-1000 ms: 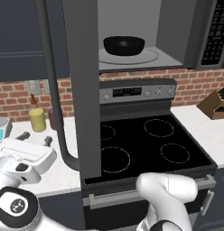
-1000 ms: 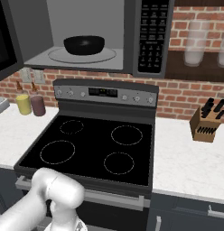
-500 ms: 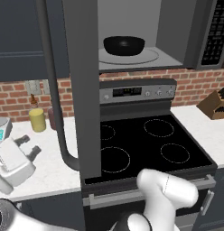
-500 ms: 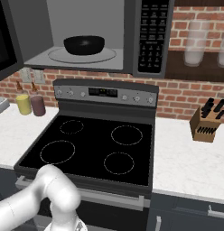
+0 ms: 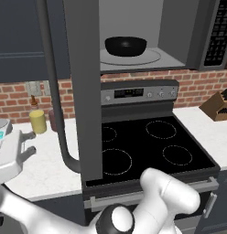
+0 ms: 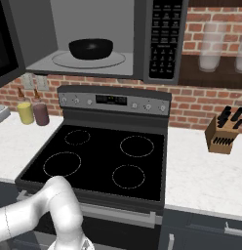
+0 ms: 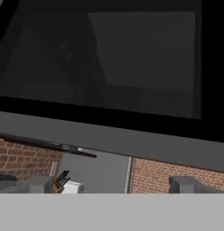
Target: Open the microwave, place the bowl with waffle inside the microwave, then close the microwave door and turn it on.
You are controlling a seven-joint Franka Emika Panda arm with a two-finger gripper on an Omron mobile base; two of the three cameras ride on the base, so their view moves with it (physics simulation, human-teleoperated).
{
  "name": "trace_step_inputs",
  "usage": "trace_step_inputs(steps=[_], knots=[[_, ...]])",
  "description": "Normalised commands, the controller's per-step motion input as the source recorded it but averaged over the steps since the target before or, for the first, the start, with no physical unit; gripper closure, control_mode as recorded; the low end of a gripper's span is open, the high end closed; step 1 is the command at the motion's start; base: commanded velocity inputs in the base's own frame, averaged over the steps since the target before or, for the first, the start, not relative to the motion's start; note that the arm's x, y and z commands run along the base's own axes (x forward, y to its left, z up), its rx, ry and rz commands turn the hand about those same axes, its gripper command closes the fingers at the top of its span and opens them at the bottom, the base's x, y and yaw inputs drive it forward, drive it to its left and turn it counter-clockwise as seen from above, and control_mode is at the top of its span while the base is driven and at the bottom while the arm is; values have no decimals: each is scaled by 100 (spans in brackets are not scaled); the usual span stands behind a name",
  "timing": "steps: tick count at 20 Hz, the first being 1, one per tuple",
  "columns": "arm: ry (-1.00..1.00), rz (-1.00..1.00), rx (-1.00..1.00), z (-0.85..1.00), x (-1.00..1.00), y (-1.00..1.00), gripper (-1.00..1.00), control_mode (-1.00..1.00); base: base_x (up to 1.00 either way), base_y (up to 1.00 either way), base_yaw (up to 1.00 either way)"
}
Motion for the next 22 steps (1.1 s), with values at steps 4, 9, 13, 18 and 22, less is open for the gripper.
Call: trace_step_inputs(steps=[4,9,13,18,22], knots=[[0,-24,-6,4,-32,-18,-100,-100,0,0,0],[0,-18,-9,0,-43,-32,-100,-100,0,0,0],[0,-9,-5,1,-44,-45,-100,-100,0,0,0],[0,-3,-1,7,-49,-53,-100,-100,0,0,0],[0,0,0,12,-41,-49,-100,-100,0,0,0]])
